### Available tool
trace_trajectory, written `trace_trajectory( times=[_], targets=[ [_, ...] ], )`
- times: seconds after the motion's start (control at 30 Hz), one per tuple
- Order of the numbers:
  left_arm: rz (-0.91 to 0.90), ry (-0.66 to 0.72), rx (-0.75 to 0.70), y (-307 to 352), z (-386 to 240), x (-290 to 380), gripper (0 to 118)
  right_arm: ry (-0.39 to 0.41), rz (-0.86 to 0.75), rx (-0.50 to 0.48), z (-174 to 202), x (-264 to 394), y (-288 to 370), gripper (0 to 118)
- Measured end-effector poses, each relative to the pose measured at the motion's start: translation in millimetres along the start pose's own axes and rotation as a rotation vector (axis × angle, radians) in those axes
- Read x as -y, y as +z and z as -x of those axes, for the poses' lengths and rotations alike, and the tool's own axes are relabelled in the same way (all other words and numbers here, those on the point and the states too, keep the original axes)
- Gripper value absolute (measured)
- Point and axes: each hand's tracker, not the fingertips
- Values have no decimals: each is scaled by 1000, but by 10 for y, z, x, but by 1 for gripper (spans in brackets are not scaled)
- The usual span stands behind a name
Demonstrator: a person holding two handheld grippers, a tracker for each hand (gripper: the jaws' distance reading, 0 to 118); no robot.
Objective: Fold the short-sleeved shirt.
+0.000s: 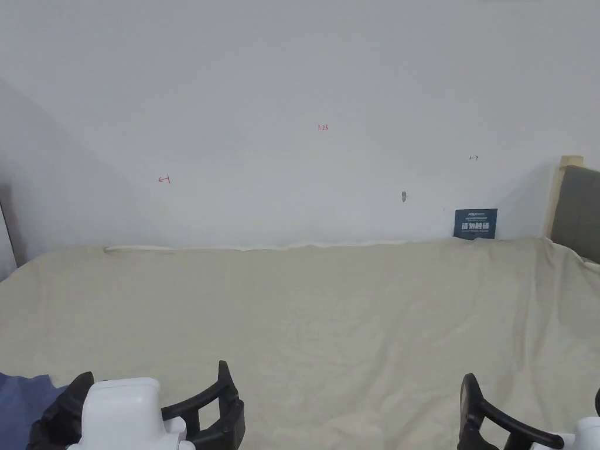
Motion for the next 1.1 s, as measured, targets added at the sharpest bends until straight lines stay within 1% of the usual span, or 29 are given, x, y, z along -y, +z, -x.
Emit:
trace_trajectory(
  times=[0.13, 0.33, 0.43, 0.53, 0.67, 0.7, 0.73, 0.77, 0.8, 0.83, 0.87, 0.9, 0.93, 0.97, 1.0, 1.03, 1.07, 1.1],
  targets=[
    [-12, 0, -4, 3, -26, -3, 118, -10, 25, 7, -26, -3, -14, 118],
    [15, -17, 2, -21, -85, -16, 118, 43, 31, -2, 15, -23, 3, 117],
    [20, -40, 8, -14, -85, -10, 118, 51, 34, -20, 26, -45, 12, 117],
    [-6, -32, 24, 40, -85, -22, 118, 43, 26, -24, 11, -75, 46, 117],
    [-28, -6, 57, 97, -77, -85, 118, 14, 48, -72, -7, -142, 86, 115],
    [-24, -3, 56, 99, -82, -103, 118, 4, 50, -87, -18, -155, 94, 111],
    [-23, -2, 58, 101, -88, -117, 118, 1, 44, -93, 15, -161, 112, 99],
    [-24, -2, 55, 98, -90, -118, 118, -4, 35, -103, 12, -169, 127, 63],
    [-28, -4, 54, 96, -87, -117, 118, -6, 26, -106, 13, -170, 133, 25],
    [-33, -13, 65, 98, -90, -118, 118, 8, 18, -89, 16, -174, 125, 0],
    [-34, -33, 64, 100, -109, -124, 118, 49, 27, -49, 53, -167, 108, 0],
    [-41, -66, 48, 106, -137, -118, 118, 66, 32, -42, 58, -155, 93, 0],
    [-47, -67, 47, 116, -153, -113, 118, 45, 31, -59, 21, -147, 79, 0],
    [-48, -64, 54, 117, -156, -111, 116, 18, 56, -109, -1, -142, 60, 0],
    [-48, -65, 51, 117, -165, -108, 112, 15, 71, -107, 26, -145, 50, 0],
    [-51, -65, 50, 120, -177, -99, 100, 19, 74, -98, 31, -136, 38, 0],
    [-62, -64, 43, 120, -194, -84, 39, 22, 82, -90, 34, -120, 29, 0],
    [-35, -74, -2, 73, -210, -90, 0, 23, 88, -85, 38, -109, 29, 0]
  ],
)
